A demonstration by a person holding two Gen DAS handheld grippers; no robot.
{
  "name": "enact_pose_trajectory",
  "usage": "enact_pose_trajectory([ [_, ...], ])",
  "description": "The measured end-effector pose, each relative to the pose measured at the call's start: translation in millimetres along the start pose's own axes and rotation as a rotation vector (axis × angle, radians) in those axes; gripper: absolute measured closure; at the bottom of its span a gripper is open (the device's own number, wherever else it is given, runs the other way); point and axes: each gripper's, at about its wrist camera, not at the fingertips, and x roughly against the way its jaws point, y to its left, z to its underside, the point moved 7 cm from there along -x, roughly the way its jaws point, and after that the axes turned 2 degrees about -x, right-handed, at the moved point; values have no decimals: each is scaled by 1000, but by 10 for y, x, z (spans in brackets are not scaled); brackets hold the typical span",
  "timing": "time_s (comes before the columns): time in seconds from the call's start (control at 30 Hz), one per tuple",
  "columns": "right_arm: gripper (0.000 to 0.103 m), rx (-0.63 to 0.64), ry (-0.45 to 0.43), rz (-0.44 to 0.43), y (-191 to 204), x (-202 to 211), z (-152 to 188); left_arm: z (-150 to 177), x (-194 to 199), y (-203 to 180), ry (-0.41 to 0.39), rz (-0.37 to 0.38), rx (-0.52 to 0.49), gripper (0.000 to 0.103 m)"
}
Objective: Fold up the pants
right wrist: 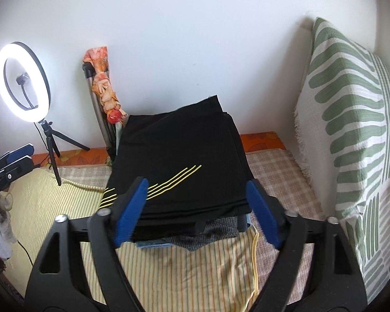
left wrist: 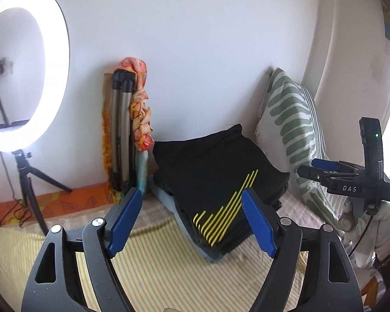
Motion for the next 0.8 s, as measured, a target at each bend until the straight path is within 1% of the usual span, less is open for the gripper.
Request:
enact_pose_trajectory([
  [0.03, 9, -1, -13, 2, 22, 64, 22, 28, 62, -12, 1, -7, -3, 24],
  [0.2, 1, 19, -48, 55, 175, 364, 177, 209, 391, -44, 14, -25, 10, 23],
  [0.3, 0, 28, -65, 45, 292, 526, 288, 325, 585, -55, 12, -27, 28, 23],
  [0.43, 0, 21, -78, 39, 443, 718, 476, 504, 777, -99, 19, -34, 25, 22],
  [0.6, 0, 33, -81, 33, 643, 884, 710, 764, 969, -167, 51, -38, 9, 22],
  [0.8, 0, 28, -82, 10, 820, 982, 911, 918, 1175, -158, 28, -64, -6, 22],
])
